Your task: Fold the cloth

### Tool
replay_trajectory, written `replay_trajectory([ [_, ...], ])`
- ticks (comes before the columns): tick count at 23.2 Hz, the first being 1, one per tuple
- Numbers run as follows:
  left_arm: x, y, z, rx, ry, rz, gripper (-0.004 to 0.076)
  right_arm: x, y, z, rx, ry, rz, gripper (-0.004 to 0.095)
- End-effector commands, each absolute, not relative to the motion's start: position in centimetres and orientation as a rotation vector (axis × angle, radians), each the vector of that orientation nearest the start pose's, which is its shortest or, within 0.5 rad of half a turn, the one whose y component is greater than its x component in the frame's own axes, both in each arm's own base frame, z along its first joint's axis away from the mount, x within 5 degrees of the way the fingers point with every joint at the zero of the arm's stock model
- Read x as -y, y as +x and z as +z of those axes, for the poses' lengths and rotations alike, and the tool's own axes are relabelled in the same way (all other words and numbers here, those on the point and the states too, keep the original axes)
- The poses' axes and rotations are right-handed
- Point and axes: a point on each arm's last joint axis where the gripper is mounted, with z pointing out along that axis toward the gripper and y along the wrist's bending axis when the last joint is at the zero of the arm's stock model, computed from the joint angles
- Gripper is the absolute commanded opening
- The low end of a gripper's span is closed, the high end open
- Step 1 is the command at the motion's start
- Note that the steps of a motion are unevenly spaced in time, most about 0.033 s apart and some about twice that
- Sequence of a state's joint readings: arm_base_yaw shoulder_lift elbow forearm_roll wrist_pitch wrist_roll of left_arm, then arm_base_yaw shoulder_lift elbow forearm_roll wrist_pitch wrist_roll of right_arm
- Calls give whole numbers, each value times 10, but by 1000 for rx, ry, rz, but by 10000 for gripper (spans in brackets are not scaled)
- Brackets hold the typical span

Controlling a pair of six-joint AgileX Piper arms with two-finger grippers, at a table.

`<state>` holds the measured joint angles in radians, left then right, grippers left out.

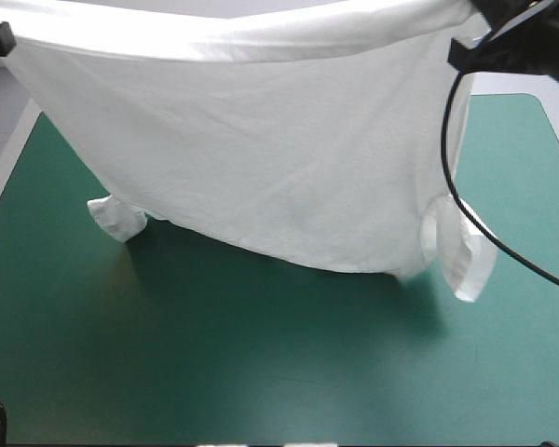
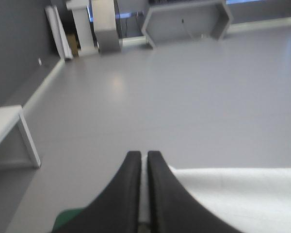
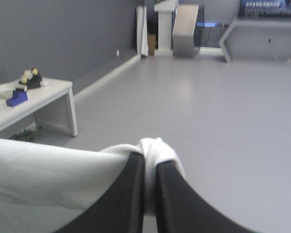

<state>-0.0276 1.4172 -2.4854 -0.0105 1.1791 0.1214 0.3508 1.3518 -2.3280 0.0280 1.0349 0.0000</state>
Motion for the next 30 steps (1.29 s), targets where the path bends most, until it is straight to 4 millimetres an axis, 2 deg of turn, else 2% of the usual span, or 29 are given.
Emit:
replay_trajectory([
  [1, 5, 128, 671, -1385, 117, 64, -8, -43, 115, 674, -1286, -248, 284, -15],
  [9, 2, 72, 697, -1134, 124, 141, -8, -20, 53, 702, -1038, -245, 228, -15],
  [12, 2, 72, 701, -1087, 125, 152, -8, -19, 46, 705, -997, -257, 232, -15],
  [14, 4, 92, 701, -1095, 133, 135, -8, -24, 59, 705, -1006, -258, 232, -15],
  [15, 6, 110, 699, -1099, 143, 110, -8, -29, 73, 705, -1013, -258, 223, -15],
  [17, 12, 150, 693, -1130, 169, 48, -8, -39, 108, 700, -1064, -247, 201, -15],
  [19, 15, 182, 687, -1141, 176, 6, -8, -54, 153, 693, -1087, -224, 225, -15],
  [22, 18, 238, 677, -1093, 154, -45, -8, -76, 215, 684, -1012, -211, 213, -15],
  [25, 19, 262, 671, -1070, 143, -76, -8, -86, 241, 679, -950, -198, 222, -15],
  [30, 19, 272, 664, -1105, 170, -10, -8, -89, 253, 678, -875, -186, 199, -15],
])
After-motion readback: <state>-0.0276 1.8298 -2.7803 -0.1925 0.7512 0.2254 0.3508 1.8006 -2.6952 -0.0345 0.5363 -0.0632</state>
